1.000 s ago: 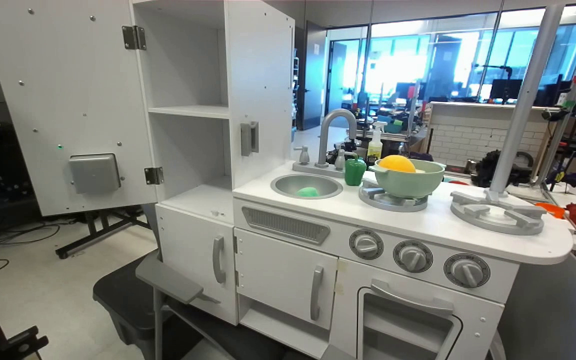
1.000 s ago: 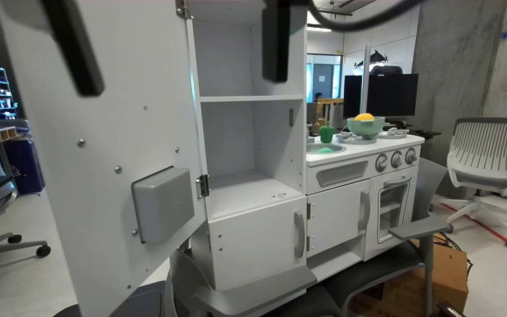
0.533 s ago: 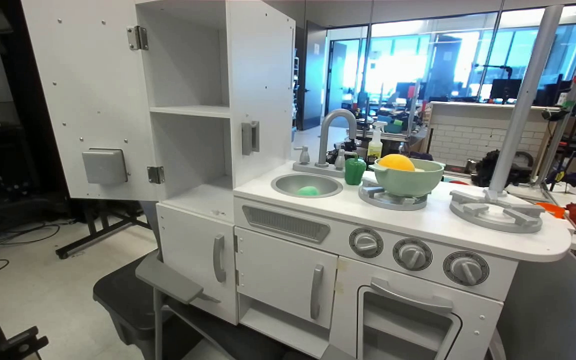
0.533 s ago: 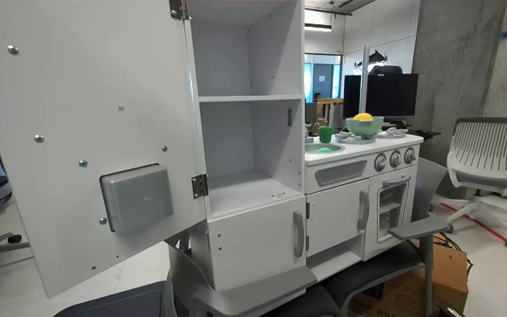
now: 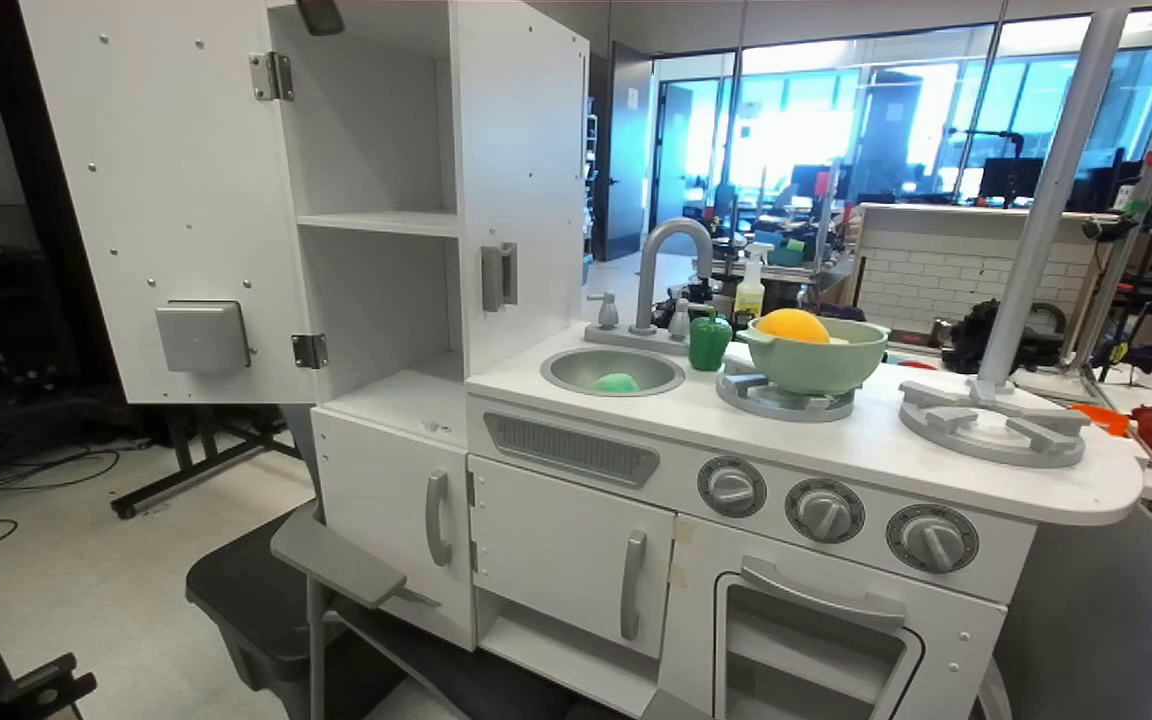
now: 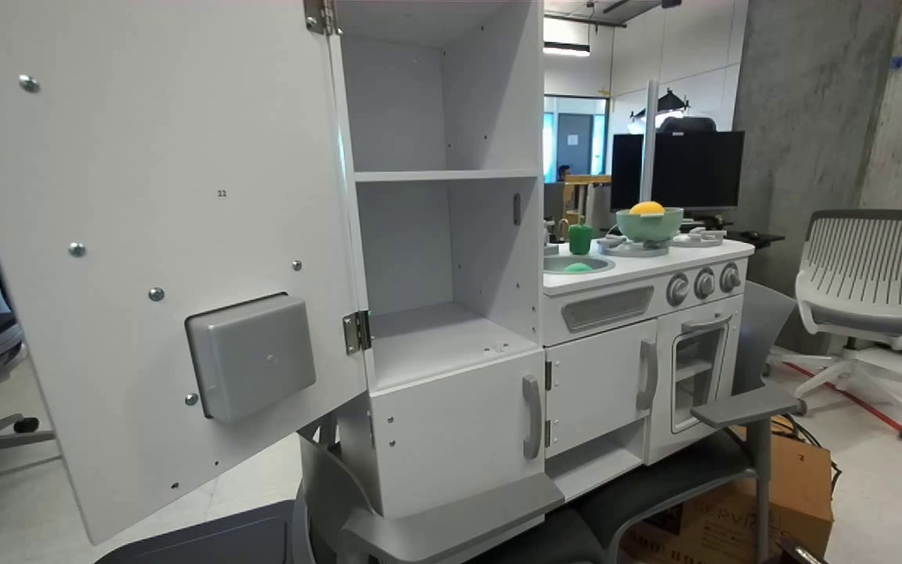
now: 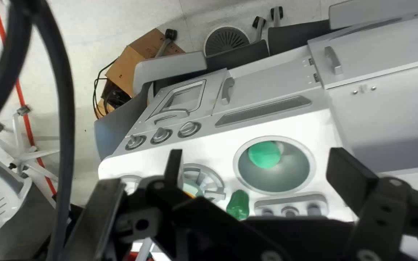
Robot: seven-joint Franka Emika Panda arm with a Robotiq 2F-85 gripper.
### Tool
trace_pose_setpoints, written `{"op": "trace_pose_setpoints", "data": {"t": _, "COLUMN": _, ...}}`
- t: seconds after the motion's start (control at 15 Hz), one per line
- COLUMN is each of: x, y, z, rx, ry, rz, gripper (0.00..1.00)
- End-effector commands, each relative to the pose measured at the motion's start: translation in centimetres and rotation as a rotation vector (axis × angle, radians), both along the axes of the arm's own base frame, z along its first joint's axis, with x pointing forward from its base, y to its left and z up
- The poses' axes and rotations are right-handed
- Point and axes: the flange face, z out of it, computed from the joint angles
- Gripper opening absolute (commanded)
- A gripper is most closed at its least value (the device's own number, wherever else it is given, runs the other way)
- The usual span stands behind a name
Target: Put the green and orange sponges inside the top part of the fridge then close it
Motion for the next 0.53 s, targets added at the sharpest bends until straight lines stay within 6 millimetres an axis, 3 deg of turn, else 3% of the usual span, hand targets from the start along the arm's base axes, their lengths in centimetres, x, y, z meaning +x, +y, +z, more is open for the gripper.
{"op": "trace_pose_setpoints", "data": {"t": 0.0, "x": 6.3, "y": -6.7, "z": 0.2, "rx": 0.004, "ry": 0.028, "rz": -0.010, "gripper": 1.00}}
{"op": "trace_pose_setpoints", "data": {"t": 0.13, "x": 9.5, "y": -10.4, "z": -0.6, "rx": 0.013, "ry": 0.035, "rz": -0.015, "gripper": 1.00}}
{"op": "trace_pose_setpoints", "data": {"t": 0.27, "x": 12.7, "y": -12.8, "z": -2.1, "rx": 0.025, "ry": 0.051, "rz": -0.006, "gripper": 1.00}}
{"op": "trace_pose_setpoints", "data": {"t": 0.47, "x": 17.2, "y": -13.9, "z": -6.3, "rx": 0.077, "ry": 0.076, "rz": 0.013, "gripper": 1.00}}
